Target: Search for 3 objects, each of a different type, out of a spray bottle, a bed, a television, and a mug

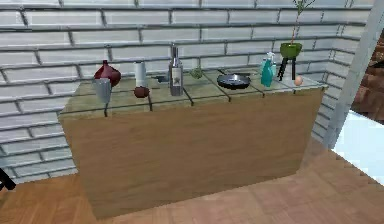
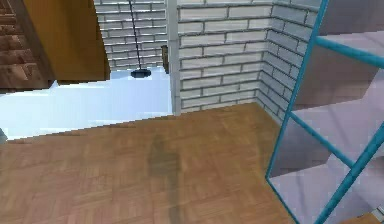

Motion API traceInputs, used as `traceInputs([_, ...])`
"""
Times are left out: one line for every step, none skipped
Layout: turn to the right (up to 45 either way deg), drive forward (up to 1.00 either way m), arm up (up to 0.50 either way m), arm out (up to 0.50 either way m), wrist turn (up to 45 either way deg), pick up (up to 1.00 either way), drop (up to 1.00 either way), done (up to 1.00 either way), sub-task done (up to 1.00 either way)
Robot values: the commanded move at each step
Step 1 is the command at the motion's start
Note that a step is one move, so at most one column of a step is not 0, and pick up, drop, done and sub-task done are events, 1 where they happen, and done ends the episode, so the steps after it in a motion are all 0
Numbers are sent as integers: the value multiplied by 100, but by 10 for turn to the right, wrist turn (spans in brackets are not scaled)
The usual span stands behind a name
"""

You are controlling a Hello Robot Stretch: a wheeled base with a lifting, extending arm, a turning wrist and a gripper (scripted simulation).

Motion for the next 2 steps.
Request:
traceInputs([210, 0, 0, 0, 0, 0, 0, 0, 0])
traceInputs([0, 75, 0, 0, 0, 0, 0, 0, 0])
